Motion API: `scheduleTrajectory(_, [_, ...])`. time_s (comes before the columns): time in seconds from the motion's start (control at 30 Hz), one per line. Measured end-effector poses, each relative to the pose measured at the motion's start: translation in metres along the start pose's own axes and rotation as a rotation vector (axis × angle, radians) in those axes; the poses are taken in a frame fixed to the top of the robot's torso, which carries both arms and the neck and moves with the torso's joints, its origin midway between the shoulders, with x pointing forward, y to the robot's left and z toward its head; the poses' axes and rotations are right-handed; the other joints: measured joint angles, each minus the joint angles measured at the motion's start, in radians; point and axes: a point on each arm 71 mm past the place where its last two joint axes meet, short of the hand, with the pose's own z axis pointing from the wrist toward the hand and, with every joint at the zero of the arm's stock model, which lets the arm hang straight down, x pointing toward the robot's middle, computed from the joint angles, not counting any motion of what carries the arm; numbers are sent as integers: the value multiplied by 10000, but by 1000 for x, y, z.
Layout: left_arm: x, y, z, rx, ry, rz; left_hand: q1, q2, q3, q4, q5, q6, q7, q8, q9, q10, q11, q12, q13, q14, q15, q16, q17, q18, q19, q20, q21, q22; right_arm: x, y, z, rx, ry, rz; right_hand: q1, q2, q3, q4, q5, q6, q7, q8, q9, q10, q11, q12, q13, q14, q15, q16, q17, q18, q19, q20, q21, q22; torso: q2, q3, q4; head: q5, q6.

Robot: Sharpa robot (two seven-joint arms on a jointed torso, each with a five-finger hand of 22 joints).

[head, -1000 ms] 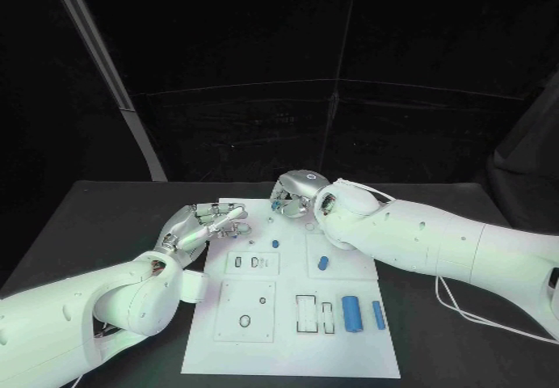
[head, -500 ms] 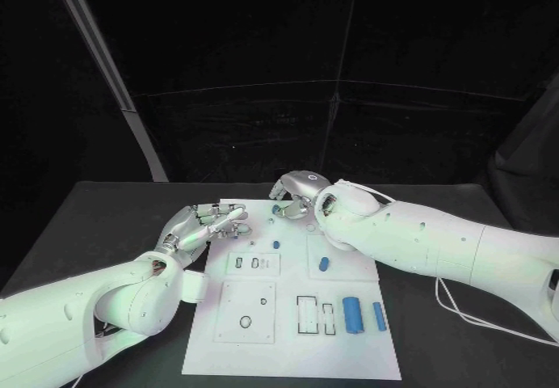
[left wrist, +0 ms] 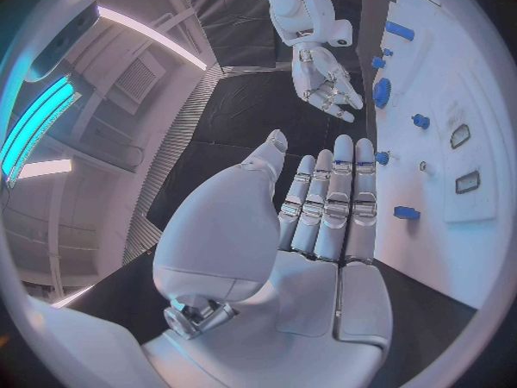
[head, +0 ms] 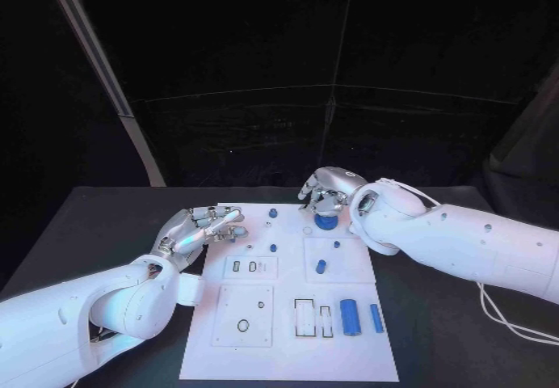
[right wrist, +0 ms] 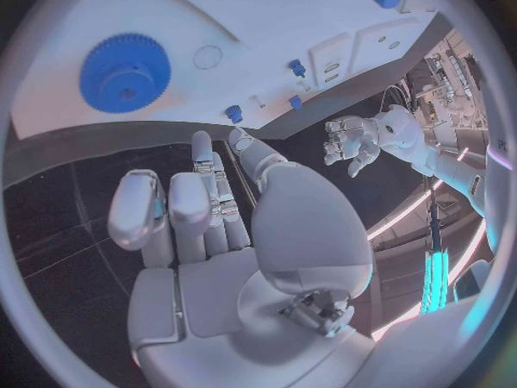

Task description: Assemble the parts on the task board

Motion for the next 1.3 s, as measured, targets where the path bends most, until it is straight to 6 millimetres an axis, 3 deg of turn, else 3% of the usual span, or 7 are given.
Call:
scheduleTrajectory(0.17, [0, 0, 0, -8, 42, -50, 0, 0, 27, -27, 0, 0, 0, 0, 0, 0, 0, 0, 0, 0, 0, -38, 0, 0, 0, 0, 0, -11, -9, -17, -19, 655, 344, 245, -56, -140, -905, 527, 167, -196, -138, 49, -50, -27, -88, 1581, 1479, -18, -47, 497, 706, -15, 149, -149, 159, 316, -37, 34, -81, -7, -14])
scheduleTrajectory(0.2, [0, 0, 1, -9, 58, -63, 0, 0, 27, -27, 0, 0, 0, 0, 0, 0, 0, 0, 0, 0, 0, -38, 0, 0, 0, 0, 0, -12, -9, -21, -22, 816, 437, 267, 41, -168, -1144, 683, 242, -306, -116, 89, -53, -307, -83, 2062, 1979, -19, -47, 668, 975, -164, 186, -142, 225, 433, -40, 37, -93, -22, -14])
scheduleTrajectory(0.47, [2, 1, 2, -15, 176, -147, 0, 0, 27, -27, 0, 0, -1, -37, 1, 0, 0, 0, 0, 0, 0, -38, 0, 0, 0, 0, 1, -11, -8, -35, -24, 1538, 911, 241, 600, 28, -2301, 1517, 672, -793, 33, 254, -52, -1299, 58, 4396, 4510, -18, -46, 1392, 2203, -163, 411, -23, 493, 1026, -38, 51, -142, -103, -14])
scheduleTrajectory(0.67, [5, 1, 3, -18, 268, -201, 0, 0, 54, -54, 0, -1, -1, -37, 1, 0, 0, 0, 1, 0, 0, -38, 0, 0, 0, 0, 1, -25, -4, -37, -15, 1707, 1065, 58, 859, 40, -2540, 1671, 737, -888, 67, 313, -63, -1366, 94, 4808, 5035, 10, -17, 1504, 2396, -161, 411, -23, 494, 1093, -20, 58, -132, -139, -57])
scheduleTrajectory(1.03, [5, 2, 3, -25, 311, -236, 0, 0, 54, -54, 0, -1, -1, -37, 1, 0, 0, 0, 1, 0, 0, -38, 0, 0, 0, 0, 1, -24, 2, -35, -4, 1672, 1195, -384, 1219, 164, -2744, 1787, 893, -1022, 91, 433, -62, -1119, 103, 6037, 6427, -17, 33, 1898, 3085, -167, 479, 46, 578, 1264, -28, 38, -100, -151, -102])
scheduleTrajectory(1.1, [5, 2, 3, -26, 318, -241, 0, 0, 54, -54, 0, -1, -1, -37, 1, 0, 0, 0, 1, 0, 0, -38, 0, 0, 0, 0, 1, -24, 3, -34, -3, 1648, 1242, -468, 1320, 149, -2755, 1777, 940, -1032, 81, 437, -62, -1019, 113, 6313, 6733, -17, 33, 1995, 3283, -319, 479, 46, 617, 1297, -29, 37, -100, -151, -116])
scheduleTrajectory(1.3, [5, 2, 3, -28, 330, -251, 0, 0, 54, -54, 0, -2, -1, -36, 1, 0, 0, 0, 1, 0, 0, -38, 0, 0, 0, 0, 2, -23, 5, -35, 0, 1691, 1443, -782, 1382, 193, -2812, 1778, 991, -1049, 99, 485, -62, -1020, 113, 6624, 7142, -17, 33, 2118, 3589, -317, 479, 46, 617, 1340, -32, 37, -100, -164, -144])
